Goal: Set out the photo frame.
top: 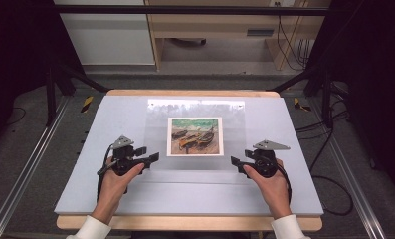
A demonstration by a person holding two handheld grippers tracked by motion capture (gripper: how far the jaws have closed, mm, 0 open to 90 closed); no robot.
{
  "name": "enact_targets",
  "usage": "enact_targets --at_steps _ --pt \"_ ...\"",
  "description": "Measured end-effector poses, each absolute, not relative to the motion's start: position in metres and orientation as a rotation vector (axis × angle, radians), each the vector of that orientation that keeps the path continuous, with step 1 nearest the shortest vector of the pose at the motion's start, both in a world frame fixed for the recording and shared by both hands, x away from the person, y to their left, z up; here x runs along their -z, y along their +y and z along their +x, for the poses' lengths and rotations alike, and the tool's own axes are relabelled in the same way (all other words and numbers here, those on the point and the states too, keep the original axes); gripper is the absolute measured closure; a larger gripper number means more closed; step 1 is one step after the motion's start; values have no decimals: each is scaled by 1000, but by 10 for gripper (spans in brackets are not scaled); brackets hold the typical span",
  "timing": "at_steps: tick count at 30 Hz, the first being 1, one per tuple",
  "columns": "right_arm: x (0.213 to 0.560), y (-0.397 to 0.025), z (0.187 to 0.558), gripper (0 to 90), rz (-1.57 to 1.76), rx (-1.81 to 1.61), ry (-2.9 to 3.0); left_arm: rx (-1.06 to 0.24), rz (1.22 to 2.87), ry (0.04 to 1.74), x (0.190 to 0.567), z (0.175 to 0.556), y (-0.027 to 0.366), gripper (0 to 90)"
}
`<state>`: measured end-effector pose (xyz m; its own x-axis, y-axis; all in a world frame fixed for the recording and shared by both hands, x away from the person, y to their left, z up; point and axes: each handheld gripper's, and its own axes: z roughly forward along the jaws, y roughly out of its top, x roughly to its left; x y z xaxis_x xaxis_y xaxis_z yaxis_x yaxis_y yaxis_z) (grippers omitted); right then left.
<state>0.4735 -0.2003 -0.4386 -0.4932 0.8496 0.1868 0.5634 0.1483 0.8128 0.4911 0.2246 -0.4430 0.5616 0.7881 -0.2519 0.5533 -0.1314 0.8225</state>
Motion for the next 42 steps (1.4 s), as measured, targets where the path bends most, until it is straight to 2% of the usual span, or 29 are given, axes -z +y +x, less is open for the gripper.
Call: enact_targets --at_steps 13,30,42 --pt "438 -202 464 400 1336 -1265 2107 -339 1854 1069 441 481 225 361" --pt "437 -205 452 481 1319 -1255 2101 -354 1876 1054 438 472 228 421" --pt "437 -206 447 507 1306 -1242 2103 -360 1878 1054 438 468 228 445"
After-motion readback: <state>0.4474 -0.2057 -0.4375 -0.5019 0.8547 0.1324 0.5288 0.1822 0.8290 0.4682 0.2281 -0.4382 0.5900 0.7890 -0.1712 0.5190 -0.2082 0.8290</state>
